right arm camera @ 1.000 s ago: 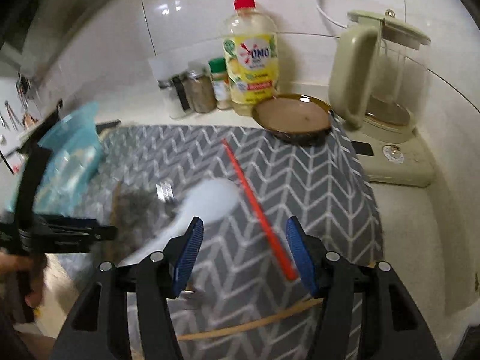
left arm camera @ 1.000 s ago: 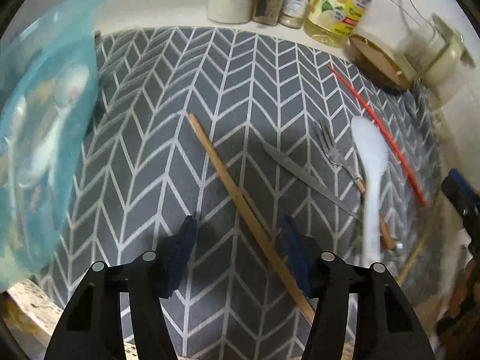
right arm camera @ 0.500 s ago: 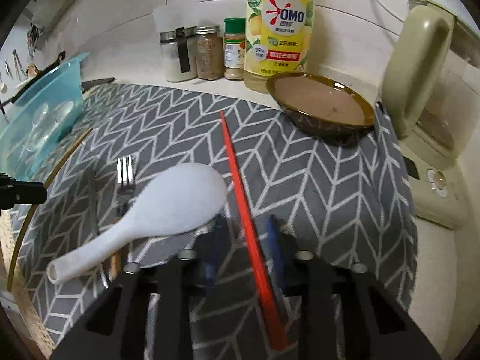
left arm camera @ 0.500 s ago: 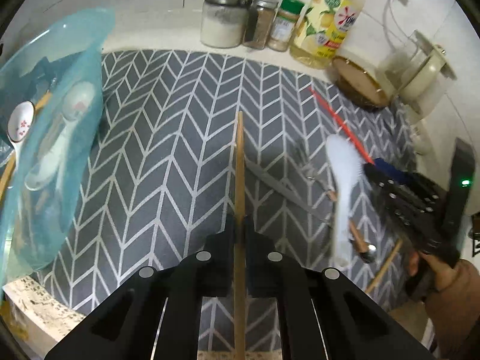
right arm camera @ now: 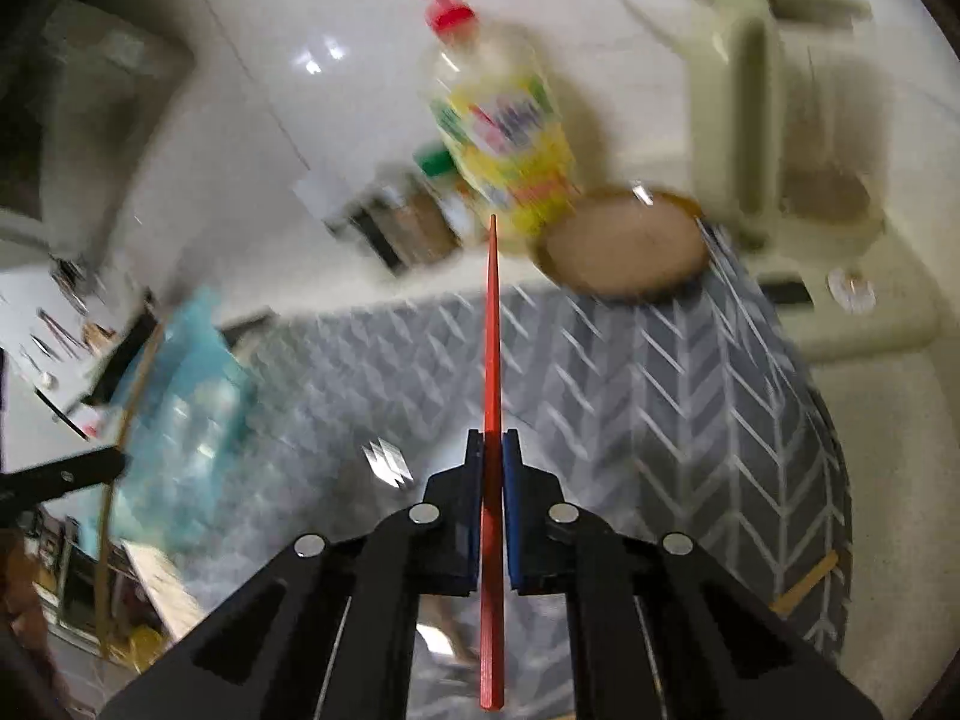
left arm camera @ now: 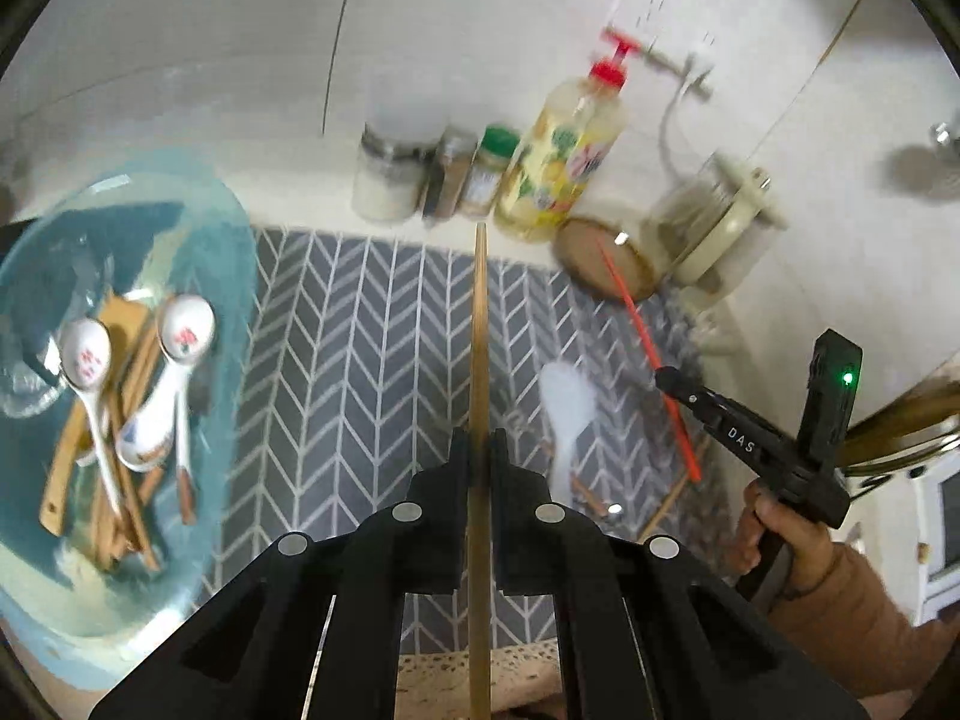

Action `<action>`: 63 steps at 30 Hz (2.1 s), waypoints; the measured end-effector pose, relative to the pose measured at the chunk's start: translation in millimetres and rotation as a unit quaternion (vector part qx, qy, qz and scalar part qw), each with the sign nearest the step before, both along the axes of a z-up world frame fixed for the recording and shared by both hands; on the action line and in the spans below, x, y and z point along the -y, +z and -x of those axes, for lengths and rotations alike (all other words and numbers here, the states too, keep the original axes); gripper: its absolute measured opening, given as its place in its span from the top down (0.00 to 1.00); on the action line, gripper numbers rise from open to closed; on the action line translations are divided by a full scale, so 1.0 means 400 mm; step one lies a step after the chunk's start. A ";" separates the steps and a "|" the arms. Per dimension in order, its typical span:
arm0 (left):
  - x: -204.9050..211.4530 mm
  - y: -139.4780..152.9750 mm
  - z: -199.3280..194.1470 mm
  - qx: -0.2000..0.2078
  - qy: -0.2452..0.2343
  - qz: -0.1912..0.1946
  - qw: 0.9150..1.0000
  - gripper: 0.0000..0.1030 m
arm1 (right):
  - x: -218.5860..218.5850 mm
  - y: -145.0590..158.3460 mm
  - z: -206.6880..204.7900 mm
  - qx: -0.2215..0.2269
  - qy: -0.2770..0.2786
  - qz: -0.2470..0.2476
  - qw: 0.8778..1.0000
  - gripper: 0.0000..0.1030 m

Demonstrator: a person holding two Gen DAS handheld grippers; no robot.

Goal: Organize utensils
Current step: 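Carry both chopsticks into the blue basin and open both tools, then grasp the white rice paddle with the left tool while the right tool grasps a wooden chopstick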

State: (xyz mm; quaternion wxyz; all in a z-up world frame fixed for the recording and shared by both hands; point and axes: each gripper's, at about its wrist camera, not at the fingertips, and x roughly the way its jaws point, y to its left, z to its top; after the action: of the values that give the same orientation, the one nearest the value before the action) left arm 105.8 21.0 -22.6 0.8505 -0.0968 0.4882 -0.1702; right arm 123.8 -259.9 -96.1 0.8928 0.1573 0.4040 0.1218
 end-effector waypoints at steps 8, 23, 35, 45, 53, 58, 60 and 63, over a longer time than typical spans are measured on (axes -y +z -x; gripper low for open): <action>-0.248 0.160 -0.034 0.051 0.028 -0.018 0.998 0.93 | -0.289 0.192 -0.030 0.027 0.043 -0.113 0.992 0.94; -0.563 -0.137 -0.224 -0.066 0.070 -0.090 0.991 0.93 | -0.817 0.019 -0.142 -0.128 0.067 -0.112 0.983 0.93; -0.568 -0.183 -0.228 -0.087 0.080 -0.090 0.989 0.83 | -0.880 -0.010 -0.140 -0.181 0.101 -0.030 0.978 0.93; -0.317 0.164 -0.088 0.084 0.005 -0.024 0.996 0.43 | -0.508 0.302 -0.010 0.091 0.052 -0.010 0.994 0.55; 0.044 -0.054 -0.089 -0.029 -0.099 -0.010 0.995 0.41 | -0.094 0.162 0.088 0.037 -0.079 0.061 0.994 0.45; 0.228 -0.207 -0.121 -0.053 -0.140 -0.057 0.987 0.44 | 0.025 0.055 0.157 -0.026 -0.105 0.053 0.993 0.45; 0.292 -0.251 -0.149 -0.060 -0.144 -0.076 0.985 0.44 | 0.058 0.021 0.175 -0.044 -0.109 0.054 0.992 0.45; 0.342 -0.287 -0.187 -0.075 -0.139 -0.084 0.984 0.48 | 0.092 -0.030 0.189 -0.068 -0.113 0.043 0.990 0.45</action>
State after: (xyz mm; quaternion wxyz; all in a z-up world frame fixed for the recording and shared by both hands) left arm 180.6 -116.0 -137.6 0.7846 0.0308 0.5718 -0.2376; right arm 48.1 -296.8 -108.1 0.8771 0.1709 0.4488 -0.0083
